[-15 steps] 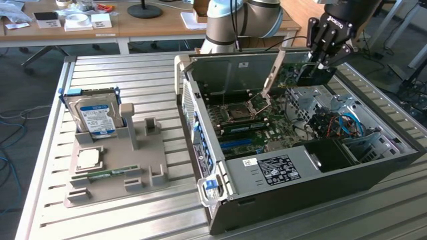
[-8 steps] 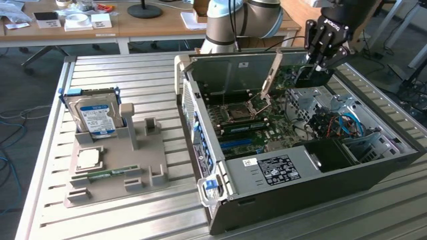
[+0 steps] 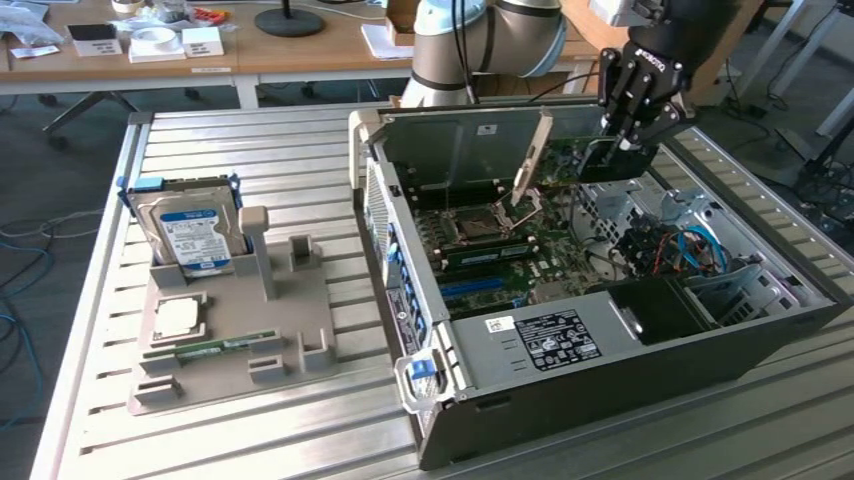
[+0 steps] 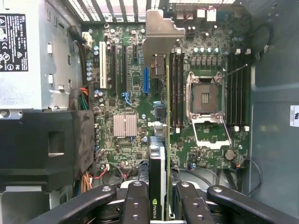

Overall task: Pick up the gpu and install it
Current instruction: 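Insert the gpu into the slot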

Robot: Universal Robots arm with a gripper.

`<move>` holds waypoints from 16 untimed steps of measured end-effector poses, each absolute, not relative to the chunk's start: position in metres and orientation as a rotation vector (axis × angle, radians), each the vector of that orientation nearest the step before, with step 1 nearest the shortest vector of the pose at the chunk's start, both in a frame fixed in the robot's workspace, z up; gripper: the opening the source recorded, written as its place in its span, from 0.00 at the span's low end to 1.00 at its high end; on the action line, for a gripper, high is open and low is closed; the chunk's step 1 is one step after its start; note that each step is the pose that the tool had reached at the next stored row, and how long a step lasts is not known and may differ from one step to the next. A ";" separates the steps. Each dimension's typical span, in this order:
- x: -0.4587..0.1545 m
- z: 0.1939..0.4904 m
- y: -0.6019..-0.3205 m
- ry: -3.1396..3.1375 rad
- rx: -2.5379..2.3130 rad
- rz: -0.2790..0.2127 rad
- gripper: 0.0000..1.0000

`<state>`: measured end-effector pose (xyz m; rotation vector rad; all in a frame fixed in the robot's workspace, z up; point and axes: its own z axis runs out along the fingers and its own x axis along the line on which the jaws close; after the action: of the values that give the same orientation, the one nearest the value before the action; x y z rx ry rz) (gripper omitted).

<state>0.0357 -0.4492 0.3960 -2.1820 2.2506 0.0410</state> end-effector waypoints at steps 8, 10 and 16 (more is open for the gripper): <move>0.036 0.395 -0.449 2.250 -2.182 0.041 0.27; 0.036 0.393 -0.449 2.251 -2.182 0.041 0.27; 0.036 0.383 -0.449 2.251 -2.182 0.041 0.27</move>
<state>0.0356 -0.4492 0.3833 -2.1820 2.2506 0.0410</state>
